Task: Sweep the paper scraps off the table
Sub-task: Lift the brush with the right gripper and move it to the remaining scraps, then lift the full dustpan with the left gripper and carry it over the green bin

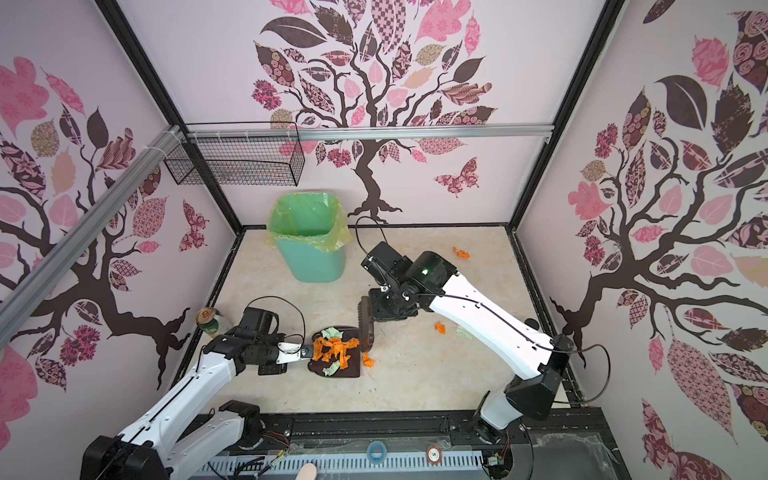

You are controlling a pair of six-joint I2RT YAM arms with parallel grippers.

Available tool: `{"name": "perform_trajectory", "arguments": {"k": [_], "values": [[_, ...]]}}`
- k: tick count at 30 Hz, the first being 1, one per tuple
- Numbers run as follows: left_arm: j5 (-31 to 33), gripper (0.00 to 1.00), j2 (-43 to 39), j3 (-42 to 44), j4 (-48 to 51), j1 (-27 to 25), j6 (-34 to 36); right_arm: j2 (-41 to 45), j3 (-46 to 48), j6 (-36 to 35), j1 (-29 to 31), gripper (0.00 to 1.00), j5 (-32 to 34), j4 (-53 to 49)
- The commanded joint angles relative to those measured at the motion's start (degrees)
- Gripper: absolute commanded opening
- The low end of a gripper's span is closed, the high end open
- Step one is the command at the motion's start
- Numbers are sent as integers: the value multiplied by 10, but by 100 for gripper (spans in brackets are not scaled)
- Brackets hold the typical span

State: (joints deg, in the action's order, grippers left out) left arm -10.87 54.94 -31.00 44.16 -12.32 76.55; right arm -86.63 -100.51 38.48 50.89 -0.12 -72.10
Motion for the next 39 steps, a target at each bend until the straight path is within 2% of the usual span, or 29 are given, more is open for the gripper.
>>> {"name": "perform_trajectory", "arguments": {"k": [1, 7, 15, 20, 29, 33, 39], "values": [[-19, 0, 5, -31, -20, -2, -36, 36, -9, -12, -3, 0, 39, -15], [-9, 0, 10, -69, -22, -2, -53, 71, 33, -19, -19, 0, 58, -6], [24, 0, 2, -139, 20, 4, -34, 142, 131, -36, -87, 0, 36, 39], [22, 0, 1, -196, 65, 6, -33, 155, 177, -45, -92, 0, 27, 64], [18, 0, 0, -286, 155, 6, -28, 156, 204, -71, -103, 0, 12, 87], [17, 0, 22, -337, 200, 16, -10, 160, 217, -78, -105, 0, 5, 96], [-18, 0, 91, -444, 252, 63, 13, 168, 238, -84, -107, 0, -3, 108]]}}
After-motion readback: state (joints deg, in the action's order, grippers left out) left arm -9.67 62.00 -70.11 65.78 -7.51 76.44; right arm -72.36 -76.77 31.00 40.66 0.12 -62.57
